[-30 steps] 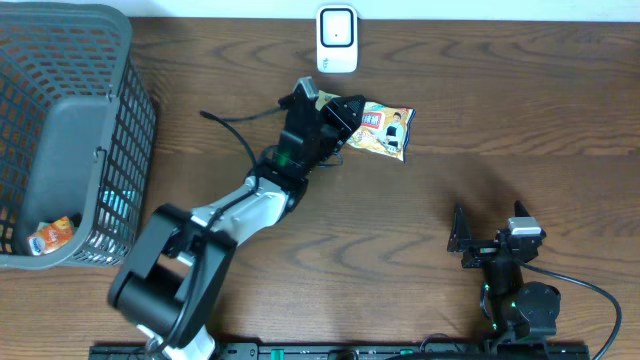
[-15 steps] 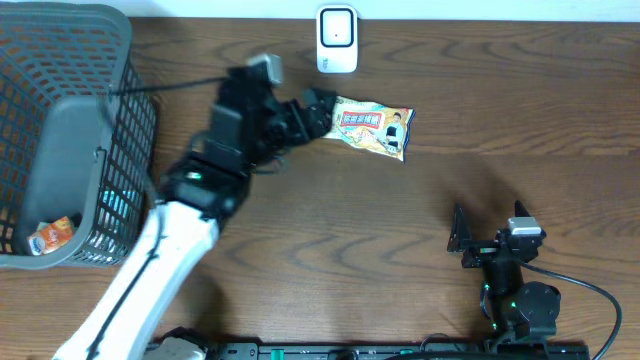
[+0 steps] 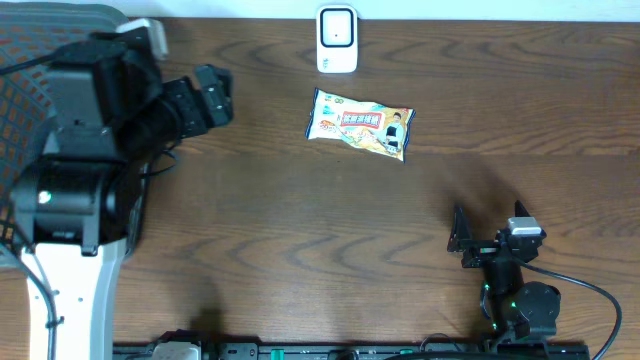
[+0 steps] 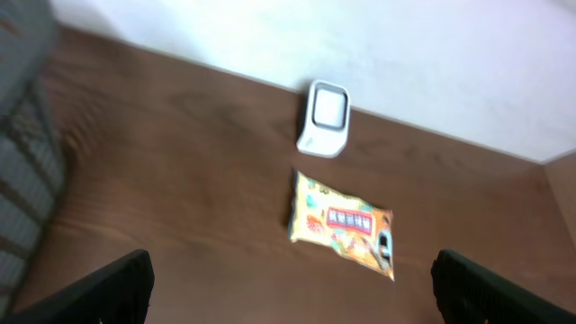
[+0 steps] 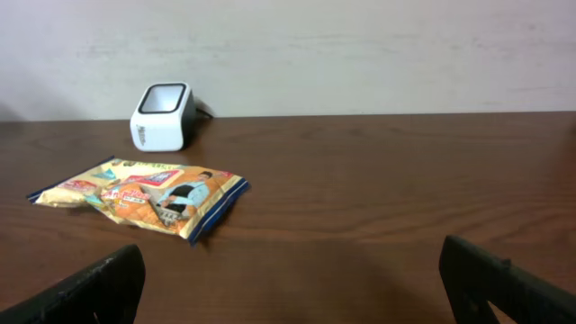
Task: Scan the item barcode
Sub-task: 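Reach into the basket and grasp the orange tissue pack with the left gripper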
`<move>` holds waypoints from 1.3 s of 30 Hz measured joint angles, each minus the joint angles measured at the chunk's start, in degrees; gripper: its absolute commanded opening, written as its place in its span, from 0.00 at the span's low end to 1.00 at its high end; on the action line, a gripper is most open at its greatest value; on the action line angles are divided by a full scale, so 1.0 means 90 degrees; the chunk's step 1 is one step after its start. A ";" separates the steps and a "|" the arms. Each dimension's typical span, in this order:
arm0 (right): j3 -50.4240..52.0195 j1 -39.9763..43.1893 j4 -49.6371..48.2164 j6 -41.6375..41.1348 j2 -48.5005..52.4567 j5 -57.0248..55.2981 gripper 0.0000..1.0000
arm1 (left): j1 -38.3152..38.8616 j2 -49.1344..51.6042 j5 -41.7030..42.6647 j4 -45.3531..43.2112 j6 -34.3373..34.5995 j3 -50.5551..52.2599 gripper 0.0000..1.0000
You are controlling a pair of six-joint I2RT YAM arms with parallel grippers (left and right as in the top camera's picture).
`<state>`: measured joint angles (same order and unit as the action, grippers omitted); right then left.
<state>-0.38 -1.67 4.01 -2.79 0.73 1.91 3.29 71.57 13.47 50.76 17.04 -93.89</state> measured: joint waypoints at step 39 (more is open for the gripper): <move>0.0000 0.0000 0.0000 0.0000 0.0000 0.0000 0.99 | -0.4401 0.3240 -0.3526 0.2698 0.2426 -0.0437 0.98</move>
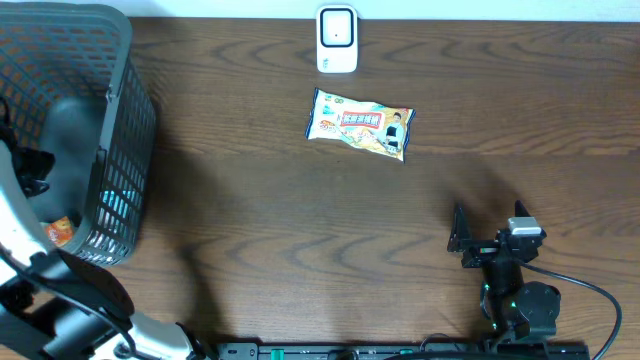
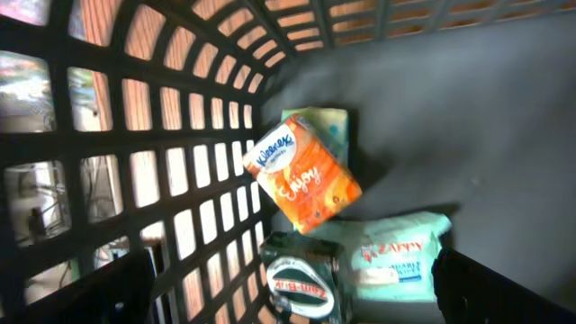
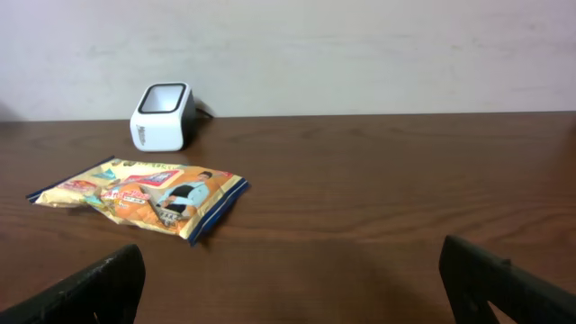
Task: Scan the item barcode
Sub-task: 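Reach into the basket and grasp the orange tissue pack with the left gripper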
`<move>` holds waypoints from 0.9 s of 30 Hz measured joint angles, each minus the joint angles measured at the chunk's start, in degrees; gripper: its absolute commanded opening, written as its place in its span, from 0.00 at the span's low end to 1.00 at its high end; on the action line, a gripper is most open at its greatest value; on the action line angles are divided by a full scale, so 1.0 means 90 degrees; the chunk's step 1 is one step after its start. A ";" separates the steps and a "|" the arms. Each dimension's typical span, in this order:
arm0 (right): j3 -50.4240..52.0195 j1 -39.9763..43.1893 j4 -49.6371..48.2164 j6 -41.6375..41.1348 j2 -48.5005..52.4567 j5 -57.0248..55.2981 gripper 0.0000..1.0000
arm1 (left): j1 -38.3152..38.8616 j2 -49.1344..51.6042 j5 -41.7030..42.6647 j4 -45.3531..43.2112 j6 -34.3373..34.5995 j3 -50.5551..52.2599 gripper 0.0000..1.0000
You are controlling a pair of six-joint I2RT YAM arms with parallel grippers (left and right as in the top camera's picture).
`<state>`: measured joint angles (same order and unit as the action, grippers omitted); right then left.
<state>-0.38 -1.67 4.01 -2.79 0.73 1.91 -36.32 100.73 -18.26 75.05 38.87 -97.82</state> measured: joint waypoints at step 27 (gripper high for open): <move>0.0000 0.0000 0.0002 0.0000 0.0000 0.0000 0.99 | -0.0211 0.1834 0.0187 -0.1069 0.0279 0.1027 1.00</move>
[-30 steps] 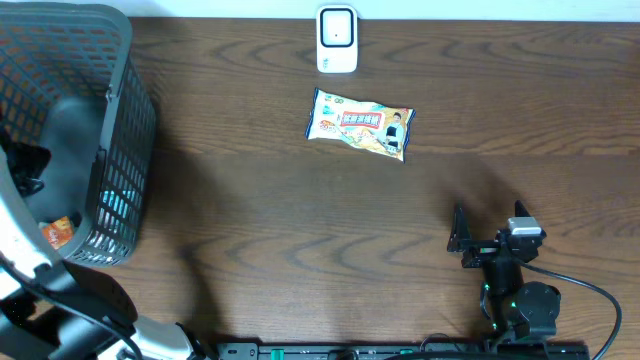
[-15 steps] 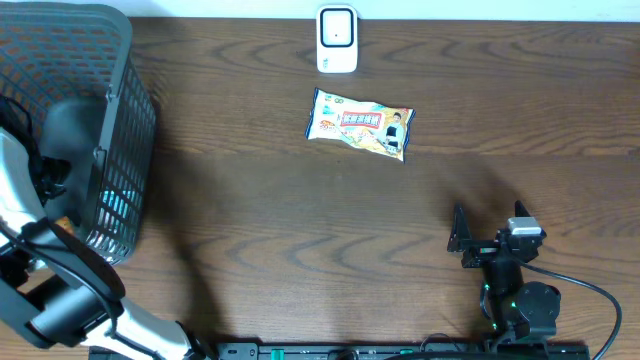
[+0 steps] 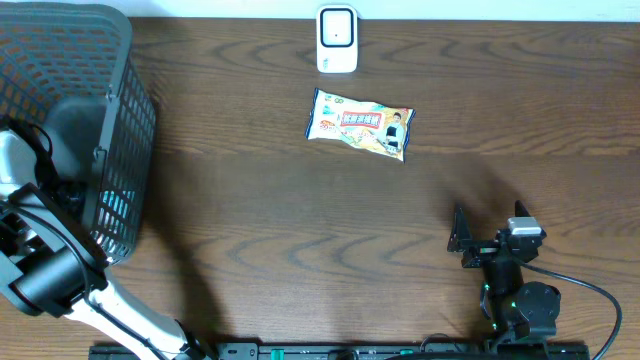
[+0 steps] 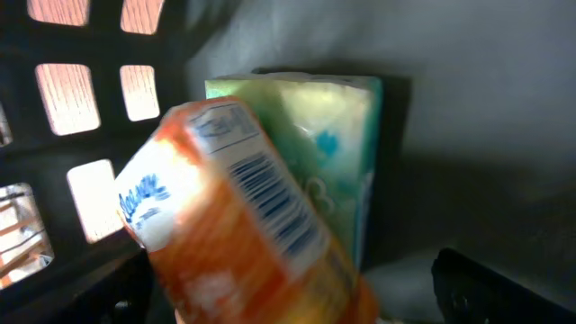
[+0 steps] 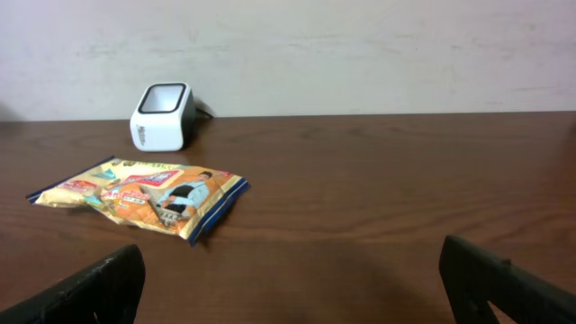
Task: Scan the item barcode
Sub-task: 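Reach into the basket and grasp the orange tissue pack with the left gripper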
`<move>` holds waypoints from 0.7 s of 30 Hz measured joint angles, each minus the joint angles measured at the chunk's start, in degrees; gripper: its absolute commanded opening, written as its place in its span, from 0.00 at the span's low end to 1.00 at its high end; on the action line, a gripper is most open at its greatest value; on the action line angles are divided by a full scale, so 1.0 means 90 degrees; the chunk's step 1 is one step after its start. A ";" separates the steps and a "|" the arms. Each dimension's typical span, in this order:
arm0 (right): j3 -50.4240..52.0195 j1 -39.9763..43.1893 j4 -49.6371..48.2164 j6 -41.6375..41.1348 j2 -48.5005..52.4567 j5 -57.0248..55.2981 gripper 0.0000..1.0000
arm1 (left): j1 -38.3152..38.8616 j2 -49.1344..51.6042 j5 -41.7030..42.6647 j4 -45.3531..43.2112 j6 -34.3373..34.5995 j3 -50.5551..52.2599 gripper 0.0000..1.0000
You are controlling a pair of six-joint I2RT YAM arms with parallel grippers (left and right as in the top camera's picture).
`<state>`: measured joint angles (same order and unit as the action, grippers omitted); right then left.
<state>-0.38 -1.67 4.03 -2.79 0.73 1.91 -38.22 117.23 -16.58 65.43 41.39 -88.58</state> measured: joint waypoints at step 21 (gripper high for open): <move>0.0000 0.0000 0.0000 0.0000 0.0000 0.0000 0.99 | -0.0041 -0.0185 0.0260 0.0323 0.0041 -0.0296 0.25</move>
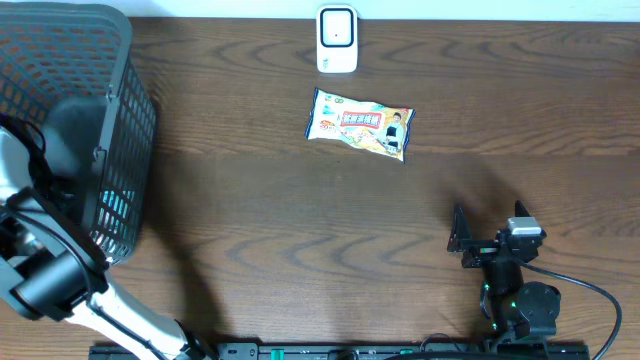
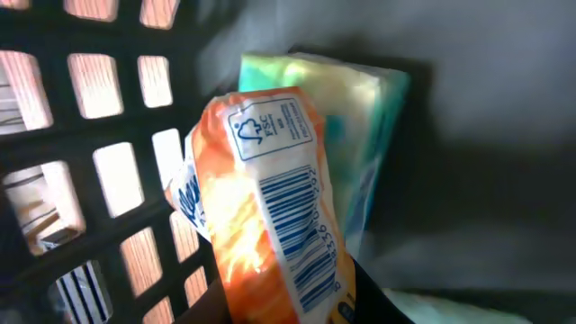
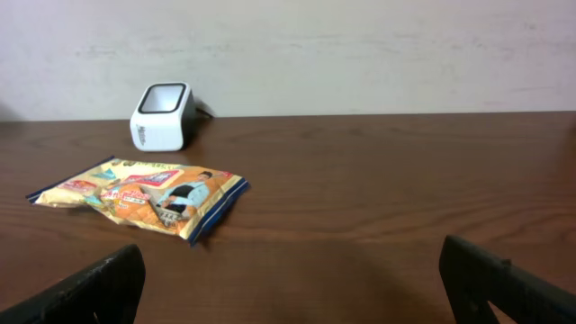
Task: Scan the item barcode
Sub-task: 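Reach into the basket and grasp the orange tissue pack with the left gripper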
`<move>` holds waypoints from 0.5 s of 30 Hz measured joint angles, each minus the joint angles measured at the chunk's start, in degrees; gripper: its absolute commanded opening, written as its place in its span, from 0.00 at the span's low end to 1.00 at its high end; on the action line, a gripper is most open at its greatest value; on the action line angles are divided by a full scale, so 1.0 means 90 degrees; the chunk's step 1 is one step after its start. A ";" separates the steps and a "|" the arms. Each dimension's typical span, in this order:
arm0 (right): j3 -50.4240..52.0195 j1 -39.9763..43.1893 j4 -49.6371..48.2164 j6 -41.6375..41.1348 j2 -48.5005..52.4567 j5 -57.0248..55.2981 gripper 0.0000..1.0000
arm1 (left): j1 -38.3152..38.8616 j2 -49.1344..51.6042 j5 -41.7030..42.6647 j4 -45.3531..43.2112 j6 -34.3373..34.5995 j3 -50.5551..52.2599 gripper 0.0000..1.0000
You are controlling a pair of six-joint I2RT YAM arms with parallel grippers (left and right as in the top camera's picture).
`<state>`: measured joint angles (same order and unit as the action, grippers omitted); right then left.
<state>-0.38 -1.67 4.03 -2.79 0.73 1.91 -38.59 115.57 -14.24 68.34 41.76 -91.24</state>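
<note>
Inside the black mesh basket my left gripper is shut on an orange tissue pack. Its barcode faces the wrist camera, and the dark fingers press on both its sides. A pale green pack lies behind it. The white scanner stands at the table's far edge, also seen as the scanner in the right wrist view. My right gripper rests open and empty low over the table, near the front right.
An orange snack bag lies flat just in front of the scanner; the bag is left of centre in the right wrist view. The basket's walls close in around the left gripper. A wall rises behind the table.
My left gripper's fingers stood wide apart around the orange pack; now they are shut against its sides, and the pack stands more upright with its barcode in view. The right arm is unchanged.
My left gripper was open above the table, looking at the scanner and snack bag. Then it was open over the basket with several packs below. Then it was close around the orange pack, and now it grips that pack. The right arm has stayed put.
</note>
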 measured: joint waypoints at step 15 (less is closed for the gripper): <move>0.0000 0.0000 0.0000 0.0000 0.0000 0.0000 0.99 | 0.0000 -0.2732 0.1496 -0.0869 0.0005 -0.0141 0.08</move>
<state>-0.38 -1.67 4.03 -2.79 0.73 1.91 -38.59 90.98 -0.78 60.51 41.80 -92.51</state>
